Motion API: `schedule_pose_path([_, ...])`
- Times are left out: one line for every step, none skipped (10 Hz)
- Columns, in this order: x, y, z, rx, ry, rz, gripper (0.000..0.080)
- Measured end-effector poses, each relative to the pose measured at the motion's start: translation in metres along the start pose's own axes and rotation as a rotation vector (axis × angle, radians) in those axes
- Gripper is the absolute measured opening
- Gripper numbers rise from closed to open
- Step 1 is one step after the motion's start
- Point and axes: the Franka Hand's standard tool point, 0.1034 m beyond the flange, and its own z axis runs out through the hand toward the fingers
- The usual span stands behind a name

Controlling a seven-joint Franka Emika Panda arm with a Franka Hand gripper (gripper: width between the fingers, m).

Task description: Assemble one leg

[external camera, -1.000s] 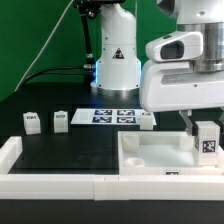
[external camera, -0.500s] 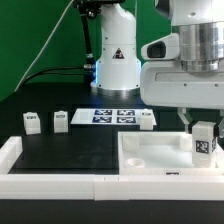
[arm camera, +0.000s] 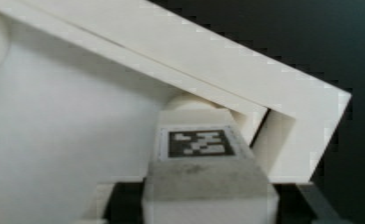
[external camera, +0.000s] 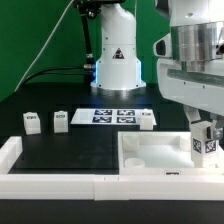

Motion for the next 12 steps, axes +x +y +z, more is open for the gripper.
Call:
schedule_pose_path([-0.0001, -0.0001, 0.0000, 0.003, -0.008, 0.080, 0.0291])
schedule_pose_path([0.0000, -0.0002, 0.0000, 0.005, -0.017, 0.201, 0.0291])
schedule_pose_path([0.0005, -0.0003, -0.0001, 0.007, -0.022, 0.273, 0.0291])
schedule_pose_path([-0.0001, -0.0006, 0.0000, 0.009, -0.028, 0.353, 0.0291])
schedule_pose_path([-0.0002, -0.0009, 0.0001, 0.012, -0.030, 0.402, 0.0291])
schedule_pose_path([-0.0002, -0.0008, 0.0002, 0.013, -0.029, 0.350, 0.0296])
schedule_pose_path([-0.0005, -0.0009, 0.0002, 0.013, -0.029, 0.314, 0.0296])
schedule_pose_path([-0.0011, -0.0009, 0.0003, 0.013, -0.029, 0.310, 0.0501])
schedule_pose_path([-0.0010, -0.0009, 0.0003, 0.014, -0.026, 0.152, 0.0501])
schedule_pose_path([-0.0012, -0.0010, 0.0003, 0.013, -0.024, -0.016, 0.0620])
schedule_pose_path([-0.0024, -0.0015, -0.0004, 0.004, -0.022, -0.153, 0.0641])
schedule_pose_path([-0.0058, -0.0027, -0.0018, -0.018, -0.021, -0.266, 0.0647])
